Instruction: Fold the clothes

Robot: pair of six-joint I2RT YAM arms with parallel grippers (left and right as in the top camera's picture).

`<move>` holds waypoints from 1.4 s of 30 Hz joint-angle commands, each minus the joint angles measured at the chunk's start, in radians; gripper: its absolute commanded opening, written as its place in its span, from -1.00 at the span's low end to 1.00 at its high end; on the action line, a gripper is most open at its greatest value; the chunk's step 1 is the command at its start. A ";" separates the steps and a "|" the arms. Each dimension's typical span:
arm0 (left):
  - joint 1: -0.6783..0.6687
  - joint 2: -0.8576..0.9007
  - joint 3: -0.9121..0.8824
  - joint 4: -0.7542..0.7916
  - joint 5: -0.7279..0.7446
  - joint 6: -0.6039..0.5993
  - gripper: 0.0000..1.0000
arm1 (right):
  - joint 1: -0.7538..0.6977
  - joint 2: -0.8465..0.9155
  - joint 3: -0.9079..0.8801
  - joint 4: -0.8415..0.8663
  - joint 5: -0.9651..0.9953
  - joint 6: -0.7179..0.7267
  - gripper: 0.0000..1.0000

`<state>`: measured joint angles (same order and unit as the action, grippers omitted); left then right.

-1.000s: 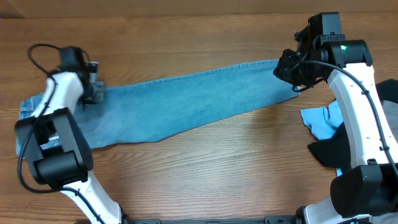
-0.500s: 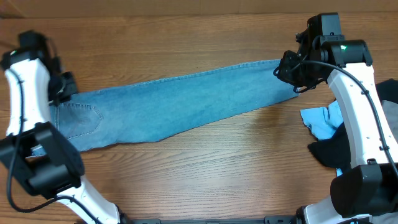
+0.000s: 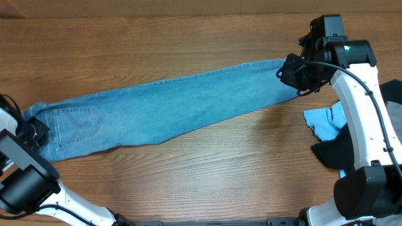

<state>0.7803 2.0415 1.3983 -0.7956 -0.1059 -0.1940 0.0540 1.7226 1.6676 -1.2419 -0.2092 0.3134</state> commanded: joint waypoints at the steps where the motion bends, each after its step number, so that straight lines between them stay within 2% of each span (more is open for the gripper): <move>1: 0.040 0.027 -0.026 -0.012 0.002 -0.056 -0.84 | 0.002 -0.004 0.002 0.005 0.008 -0.007 -0.76; 5: 0.050 -0.003 0.048 -0.077 0.083 -0.034 -0.88 | 0.002 -0.004 0.002 0.018 0.043 -0.007 -0.63; 9: 0.031 -0.055 0.184 -0.172 0.205 0.041 -0.80 | -0.014 -0.004 0.002 0.051 0.075 0.000 -0.41; 11: 0.012 -0.085 0.266 -0.235 0.273 0.082 -0.70 | -0.041 -0.002 0.002 0.076 0.074 0.001 -0.33; 15: -0.050 -0.154 0.405 -0.365 0.365 0.137 -0.49 | -0.116 0.027 0.001 0.126 0.074 -0.002 0.01; 17: -0.087 -0.184 0.429 -0.391 0.415 0.139 -0.39 | -0.148 0.058 0.001 0.143 0.074 -0.012 0.09; 19: -0.133 -0.212 0.430 -0.384 0.497 0.148 -0.16 | -0.178 0.101 0.000 0.163 0.074 -0.035 0.17; 21: -0.186 -0.222 0.430 -0.394 0.555 0.177 -0.05 | -0.211 0.152 0.000 0.191 0.074 -0.060 0.21; 23: -0.233 -0.222 0.430 -0.428 0.551 0.208 -0.04 | -0.246 0.209 0.000 0.224 0.050 -0.109 0.22; 28: -0.341 -0.222 0.430 -0.520 0.544 0.280 -0.21 | -0.320 0.354 0.000 0.295 -0.121 -0.278 0.24; 30: -0.378 -0.222 0.430 -0.561 0.544 0.300 -0.23 | -0.336 0.400 0.000 0.324 -0.145 -0.316 0.33; 32: -0.404 -0.222 0.430 -0.603 0.544 0.319 -0.24 | -0.343 0.442 0.000 0.351 -0.181 -0.323 0.52; 35: -0.435 -0.222 0.430 -0.639 0.540 0.352 -0.31 | -0.336 0.501 0.000 0.372 -0.266 -0.374 0.63; 40: -0.465 -0.222 0.430 -0.642 0.521 0.354 -0.34 | -0.290 0.581 0.000 0.382 -0.294 -0.374 0.63; 42: -0.473 -0.222 0.430 -0.641 0.521 0.351 -0.34 | -0.271 0.595 -0.002 0.381 -0.294 -0.374 0.48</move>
<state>0.3214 1.8141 1.8259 -1.4357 0.4156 0.1299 -0.2657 2.2436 1.6764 -0.8536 -0.4580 -0.0376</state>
